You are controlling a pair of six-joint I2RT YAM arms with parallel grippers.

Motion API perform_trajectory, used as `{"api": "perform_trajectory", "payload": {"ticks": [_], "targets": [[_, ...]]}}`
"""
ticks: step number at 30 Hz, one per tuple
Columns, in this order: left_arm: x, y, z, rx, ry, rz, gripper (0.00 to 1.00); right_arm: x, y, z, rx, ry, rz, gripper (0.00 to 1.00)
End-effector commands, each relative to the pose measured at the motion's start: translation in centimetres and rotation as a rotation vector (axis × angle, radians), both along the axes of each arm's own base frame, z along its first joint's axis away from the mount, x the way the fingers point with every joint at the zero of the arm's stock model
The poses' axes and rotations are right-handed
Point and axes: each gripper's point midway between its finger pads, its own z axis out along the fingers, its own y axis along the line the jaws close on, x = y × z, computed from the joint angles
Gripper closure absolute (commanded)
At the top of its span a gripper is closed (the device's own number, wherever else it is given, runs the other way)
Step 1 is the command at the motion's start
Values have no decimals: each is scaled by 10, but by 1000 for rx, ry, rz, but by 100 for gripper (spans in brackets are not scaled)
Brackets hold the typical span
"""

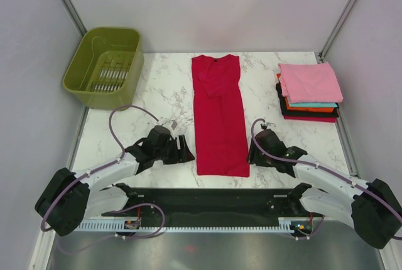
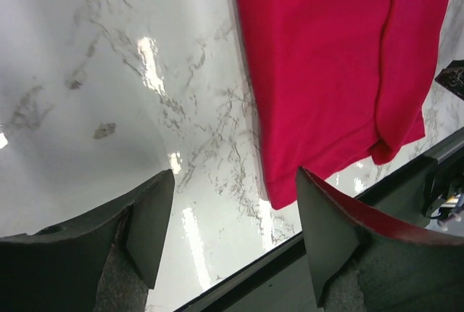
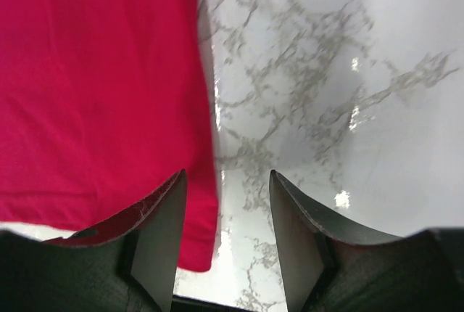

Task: Fold and stack the t-shirts
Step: Fold the tshirt

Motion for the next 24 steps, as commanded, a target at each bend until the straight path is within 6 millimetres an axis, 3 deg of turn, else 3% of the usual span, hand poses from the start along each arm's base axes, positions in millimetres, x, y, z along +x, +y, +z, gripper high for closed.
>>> {"api": "perform_trajectory", "payload": {"ticks": [1, 6, 11, 21, 24], "targets": [[-15, -16, -4, -54, 38, -44, 25, -16, 12, 0, 63, 36, 33, 43], [-29, -22, -15, -50, 67, -70, 29, -27, 15, 9, 119, 6, 44, 43], [-43, -29, -24, -34, 95, -89, 34, -41, 20, -2, 122, 76, 87, 53], [-60, -44, -37, -30, 114, -119, 39, -56, 26, -12, 79, 122, 145, 54], [-62, -46, -39, -32, 117, -130, 46, -59, 28, -14, 67, 131, 159, 64]]}}
